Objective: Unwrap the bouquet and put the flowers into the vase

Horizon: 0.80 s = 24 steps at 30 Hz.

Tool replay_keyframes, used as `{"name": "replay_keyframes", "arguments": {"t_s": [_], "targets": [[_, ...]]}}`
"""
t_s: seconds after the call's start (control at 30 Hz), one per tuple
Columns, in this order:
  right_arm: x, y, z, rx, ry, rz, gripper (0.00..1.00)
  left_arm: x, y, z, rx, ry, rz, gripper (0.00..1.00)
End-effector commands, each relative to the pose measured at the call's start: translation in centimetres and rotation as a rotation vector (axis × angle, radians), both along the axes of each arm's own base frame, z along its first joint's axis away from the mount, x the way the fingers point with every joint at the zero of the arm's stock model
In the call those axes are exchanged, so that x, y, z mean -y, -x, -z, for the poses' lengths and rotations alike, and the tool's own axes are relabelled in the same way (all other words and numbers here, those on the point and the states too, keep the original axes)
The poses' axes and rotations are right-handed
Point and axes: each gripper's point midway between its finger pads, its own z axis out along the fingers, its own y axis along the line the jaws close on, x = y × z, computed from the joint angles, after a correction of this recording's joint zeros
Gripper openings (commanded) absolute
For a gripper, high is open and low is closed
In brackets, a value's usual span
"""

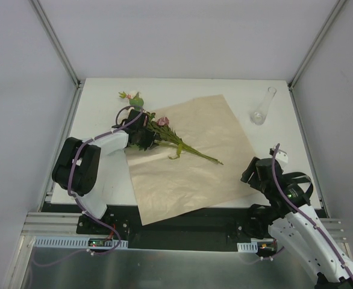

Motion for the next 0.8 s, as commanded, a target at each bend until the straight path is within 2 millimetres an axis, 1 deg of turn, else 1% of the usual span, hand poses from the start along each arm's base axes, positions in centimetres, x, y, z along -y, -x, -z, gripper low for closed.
{"name": "replay_keyframes", "arguments": {"t_s": [0.0,0.07,0.1,0.2,0.3,0.4,0.5,0.6,0.73,0.77], "targets": [[0.3,-0.4,-1.2,0.028,0.016,0.002,0.69,-0.4,-0.6,0.1,-0.022,-0.01,-0.073,0.25],[0.2,-0.4,-1.2,0.028,0.013,-0.002,0.69,-0.6,-0.1,0.2,-0.022,-0.018,-0.075,0.29],[0.2,-0.4,-1.2,0.028,0.01,-0.002,0.69,-0.8,0.0,0.2,-0.012,-0.033,-0.073,0.32],[0.1,-0.5,-1.4,0.032,0.005,-0.004,0.69,-1.5,0.3,0.1,0.011,-0.069,-0.08,0.39],[0.0,-0.5,-1.4,0.032,0.004,-0.007,0.69,-1.6,0.6,0.4,0.002,-0.072,-0.078,0.42],[-0.2,-0.5,-1.4,0.03,-0.001,-0.014,0.69,-1.5,0.7,0.7,-0.012,-0.066,-0.087,0.42],[-0.2,-0.5,-1.4,0.027,-0.002,-0.014,0.69,-1.4,-0.1,0.5,0.0,-0.071,-0.079,0.41],[-0.2,-0.5,-1.4,0.029,-0.002,-0.013,0.7,-1.4,-0.5,0.8,-0.005,-0.076,-0.09,0.39],[0.0,-0.4,-1.6,0.03,0.002,-0.011,0.7,-1.5,-0.7,1.2,-0.013,-0.083,-0.1,0.34],[0.0,-0.5,-1.7,0.033,0.003,-0.011,0.7,-1.6,-0.8,1.2,-0.012,-0.082,-0.102,0.31]]}}
